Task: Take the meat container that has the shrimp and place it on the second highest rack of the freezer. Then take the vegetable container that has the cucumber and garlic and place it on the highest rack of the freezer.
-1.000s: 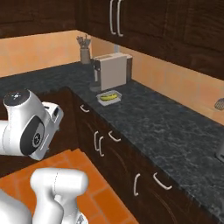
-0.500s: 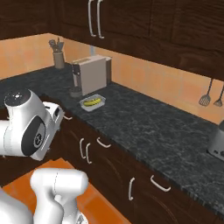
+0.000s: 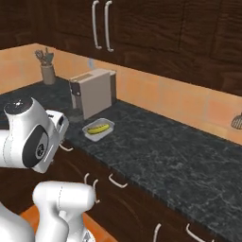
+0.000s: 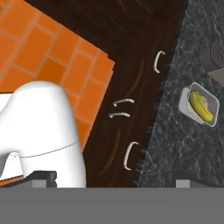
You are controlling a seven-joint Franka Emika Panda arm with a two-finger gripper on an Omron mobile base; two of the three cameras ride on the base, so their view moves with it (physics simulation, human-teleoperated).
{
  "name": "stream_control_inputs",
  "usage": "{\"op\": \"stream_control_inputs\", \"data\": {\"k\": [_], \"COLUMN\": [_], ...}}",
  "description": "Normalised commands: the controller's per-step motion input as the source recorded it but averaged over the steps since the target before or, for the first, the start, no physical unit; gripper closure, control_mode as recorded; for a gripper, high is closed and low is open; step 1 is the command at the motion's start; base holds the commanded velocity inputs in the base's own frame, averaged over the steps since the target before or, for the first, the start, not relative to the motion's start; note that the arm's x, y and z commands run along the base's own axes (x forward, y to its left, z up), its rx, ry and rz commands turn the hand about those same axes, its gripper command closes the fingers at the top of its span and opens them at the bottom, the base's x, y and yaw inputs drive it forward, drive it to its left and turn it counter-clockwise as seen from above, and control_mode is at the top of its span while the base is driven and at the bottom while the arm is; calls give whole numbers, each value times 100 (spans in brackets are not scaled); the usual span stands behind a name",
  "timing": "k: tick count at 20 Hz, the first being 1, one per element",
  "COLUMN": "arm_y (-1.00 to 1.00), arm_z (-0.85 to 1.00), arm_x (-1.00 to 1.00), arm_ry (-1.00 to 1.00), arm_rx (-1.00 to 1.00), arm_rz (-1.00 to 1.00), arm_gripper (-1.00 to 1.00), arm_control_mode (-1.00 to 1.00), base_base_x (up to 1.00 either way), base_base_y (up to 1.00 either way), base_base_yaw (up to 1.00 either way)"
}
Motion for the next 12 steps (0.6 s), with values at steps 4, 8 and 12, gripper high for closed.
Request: {"op": "stream_control_inputs", "data": {"k": [4,8,12], "arm_y": [0,0,0], "arm_z": [0,0,0], "arm_x": [0,0,0], "arm_ry": [0,0,0], "arm_rx": [0,0,0], "arm_rz": [0,0,0], "arm_gripper": [-100,-100,-100], "arm_control_mode": [100,100,100], "base_base_x": [39,52,45], "base_base_y": [41,48,46], "base_base_yaw": [-38,-41,-45]}}
